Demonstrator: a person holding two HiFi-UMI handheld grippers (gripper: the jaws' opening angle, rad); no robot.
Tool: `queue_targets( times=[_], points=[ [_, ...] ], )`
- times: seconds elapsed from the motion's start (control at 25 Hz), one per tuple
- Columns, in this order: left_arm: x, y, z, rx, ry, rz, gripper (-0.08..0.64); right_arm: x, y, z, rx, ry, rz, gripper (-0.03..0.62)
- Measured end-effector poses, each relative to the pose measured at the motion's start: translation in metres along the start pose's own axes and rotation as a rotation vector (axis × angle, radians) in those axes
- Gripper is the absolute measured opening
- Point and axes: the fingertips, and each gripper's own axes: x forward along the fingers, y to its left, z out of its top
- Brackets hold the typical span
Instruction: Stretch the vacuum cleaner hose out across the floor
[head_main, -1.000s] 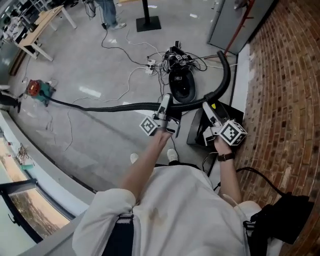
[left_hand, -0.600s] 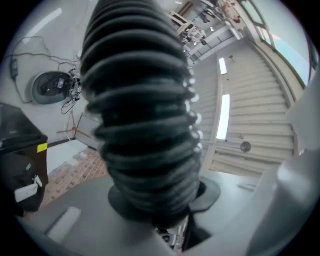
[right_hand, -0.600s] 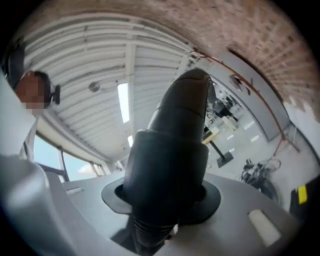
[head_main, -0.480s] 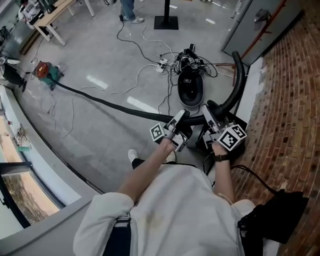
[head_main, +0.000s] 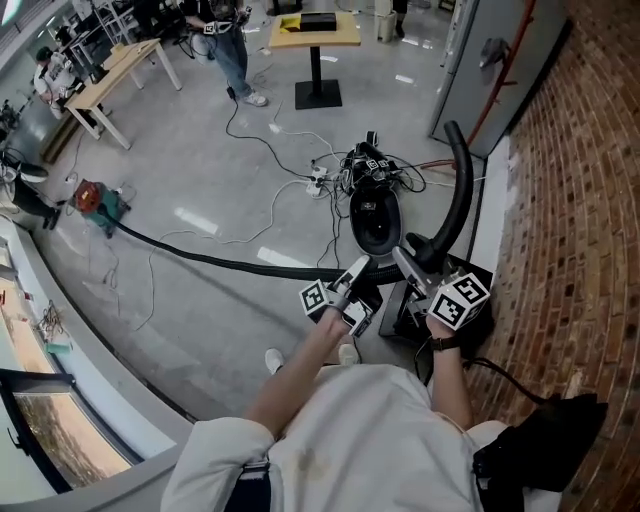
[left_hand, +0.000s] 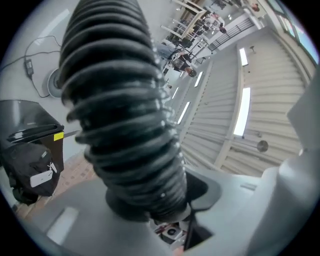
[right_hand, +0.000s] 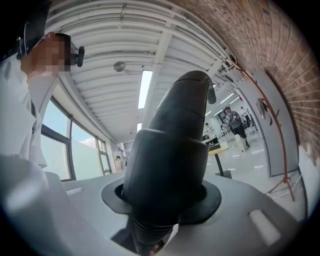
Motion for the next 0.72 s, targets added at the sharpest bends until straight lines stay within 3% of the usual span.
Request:
queue_targets(
  times=[0.24, 0.72],
  points=[
    [0.031, -0.031, 0.023, 0.101, 0.049, 0.009, 0.169, 0.023, -0.006, 0.031, -0.070, -0.046, 0.005, 0.187],
    [0.040, -0.014, 0.022, 0.059, -0.009, 0.017, 0.167, 0.026, -0.022, 0.026, -0.147, 0.052, -0.046, 0.198]
  ],
)
